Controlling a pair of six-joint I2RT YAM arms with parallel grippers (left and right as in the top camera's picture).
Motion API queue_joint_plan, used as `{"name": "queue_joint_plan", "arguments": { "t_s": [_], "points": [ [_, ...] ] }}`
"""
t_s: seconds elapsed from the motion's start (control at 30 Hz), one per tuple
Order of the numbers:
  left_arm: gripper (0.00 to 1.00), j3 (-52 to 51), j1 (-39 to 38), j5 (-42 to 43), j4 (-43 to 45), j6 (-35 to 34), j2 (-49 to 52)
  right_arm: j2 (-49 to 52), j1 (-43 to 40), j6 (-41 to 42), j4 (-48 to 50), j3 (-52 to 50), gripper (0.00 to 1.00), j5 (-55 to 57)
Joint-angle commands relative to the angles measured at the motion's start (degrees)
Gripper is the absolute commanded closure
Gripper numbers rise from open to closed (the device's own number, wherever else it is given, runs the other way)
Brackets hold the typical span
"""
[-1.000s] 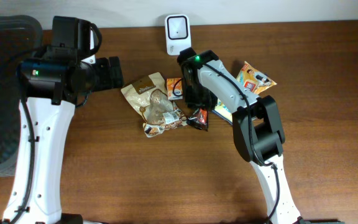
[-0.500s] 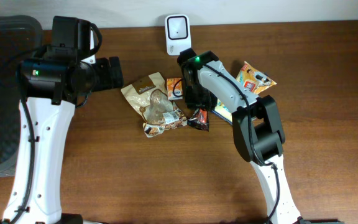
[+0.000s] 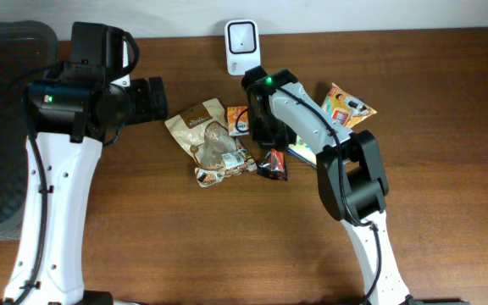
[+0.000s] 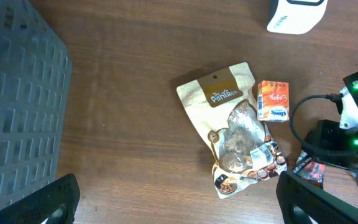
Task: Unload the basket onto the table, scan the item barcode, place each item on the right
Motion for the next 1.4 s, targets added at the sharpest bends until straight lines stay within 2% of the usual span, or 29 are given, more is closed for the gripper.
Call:
{"name": "queue_joint_plan", "arguments": {
  "t_s": [0.0,0.1,0.37,0.47,0.63,0.77,0.93,1.1,1.23,1.37],
  "points": [
    [0.01,0.35,0.0,-0.42,-0.13,-0.55,0.2,0.33,-1.38,-2.54,-0.68,5.57,0.78,1.11],
    [0.01,0.35,0.0,-0.44,-0.13,-0.55,0.2,0.33,-2.34,-5.09,-0.94,9.14,0.75,1.09],
    [0.01,0.35,0.0,-0.44,-0.13,-0.55,0.2,0.33,-3.43,-5.27,2.21,14.97,0.74,1.14],
    [0.01,0.35,0.0,-0.42,-0.11,-0.55,0.2,0.33,-3.52,-7.06,7.58,17.27,0.69,1.11],
    [0.01,0.35,0.0,-0.44,-0.13,-0.55,0.2,0.33,-3.52,-11.47,18.43,17.88,0.69,0.96],
    [0.01,0.35,0.0,-0.44,-0.13,-0.55,0.2,0.33,-3.52,-11.15,26.43,17.88,0.69,0.92],
    [0.01,0.35,0.0,-0.44,-0.13,-0.55,0.2,0.33,-3.54,-5.55,37.29,18.14,0.7,-1.75],
    [0.01,0.35,0.0,-0.44,-0.13,-0.55,0.2,0.42,-3.52,4.79,49.13,18.14,0.7,-1.88],
    [0.01,0.35,0.0,-0.44,-0.13,-0.55,0.2,1.2,-3.54,15.78,53.72,18.14,0.7,0.33],
    [0.01,0.35,0.0,-0.42,-0.13,-0.55,0.2,2.4,-3.52,23.47,53.57,18.12,0.7,0.96]
  ]
}}
